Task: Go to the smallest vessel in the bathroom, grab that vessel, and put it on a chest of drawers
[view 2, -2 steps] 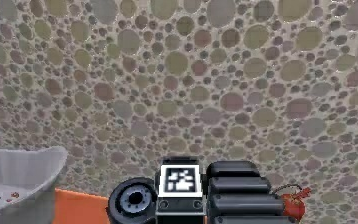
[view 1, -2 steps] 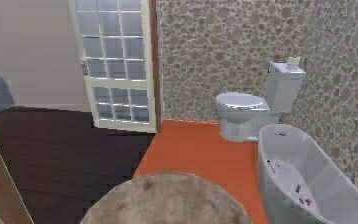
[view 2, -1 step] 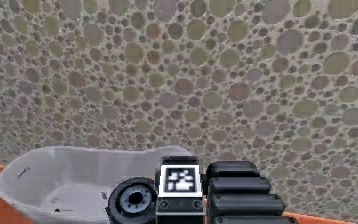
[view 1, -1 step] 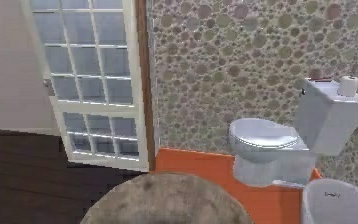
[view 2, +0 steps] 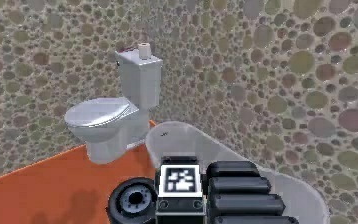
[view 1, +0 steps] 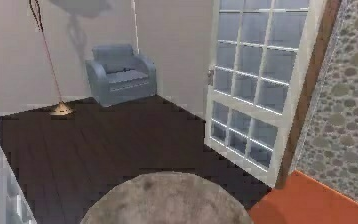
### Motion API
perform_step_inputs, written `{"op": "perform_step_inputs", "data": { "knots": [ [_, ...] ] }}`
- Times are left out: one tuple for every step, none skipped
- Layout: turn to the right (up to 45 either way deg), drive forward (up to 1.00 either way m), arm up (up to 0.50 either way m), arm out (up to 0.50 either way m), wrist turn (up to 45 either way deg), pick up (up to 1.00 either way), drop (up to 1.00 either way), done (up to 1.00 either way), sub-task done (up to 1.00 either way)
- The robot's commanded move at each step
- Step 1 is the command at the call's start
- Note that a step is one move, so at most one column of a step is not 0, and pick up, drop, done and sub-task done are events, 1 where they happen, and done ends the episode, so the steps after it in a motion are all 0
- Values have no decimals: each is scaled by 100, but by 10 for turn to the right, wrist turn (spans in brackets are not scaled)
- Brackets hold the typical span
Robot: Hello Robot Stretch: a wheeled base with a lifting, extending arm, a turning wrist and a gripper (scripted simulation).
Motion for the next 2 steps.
{"op": "perform_step_inputs", "data": {
  "knots": [
    [0,40,0,0,0,0,0,0,0],
    [-360,0,0,0,0,0,0,0,0]
  ]
}}
